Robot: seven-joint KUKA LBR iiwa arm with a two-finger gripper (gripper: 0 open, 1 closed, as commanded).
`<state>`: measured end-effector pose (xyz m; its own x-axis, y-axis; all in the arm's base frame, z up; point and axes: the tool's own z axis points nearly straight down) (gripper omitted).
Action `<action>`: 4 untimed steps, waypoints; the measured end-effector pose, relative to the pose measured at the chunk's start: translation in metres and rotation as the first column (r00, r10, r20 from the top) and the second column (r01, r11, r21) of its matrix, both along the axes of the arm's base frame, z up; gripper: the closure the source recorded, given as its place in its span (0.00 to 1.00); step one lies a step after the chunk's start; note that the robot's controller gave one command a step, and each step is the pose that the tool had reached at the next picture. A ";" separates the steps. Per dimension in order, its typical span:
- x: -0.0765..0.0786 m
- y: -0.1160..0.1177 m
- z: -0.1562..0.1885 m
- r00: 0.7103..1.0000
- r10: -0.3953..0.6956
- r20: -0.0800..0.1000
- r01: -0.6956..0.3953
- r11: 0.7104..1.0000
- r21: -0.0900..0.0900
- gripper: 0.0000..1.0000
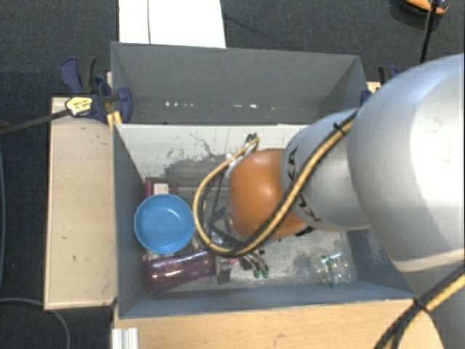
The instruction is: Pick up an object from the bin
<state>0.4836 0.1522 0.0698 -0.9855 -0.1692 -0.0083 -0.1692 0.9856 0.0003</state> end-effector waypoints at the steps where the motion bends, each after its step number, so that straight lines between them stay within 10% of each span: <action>1: 0.004 -0.002 0.001 1.000 -0.010 0.002 0.010 1.000 0.001 1.00; 4: 0.012 -0.007 0.054 0.998 -0.068 0.011 0.068 0.998 0.006 1.00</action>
Offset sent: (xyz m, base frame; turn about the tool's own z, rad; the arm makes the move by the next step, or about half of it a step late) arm 0.0071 -0.0015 0.0137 0.0448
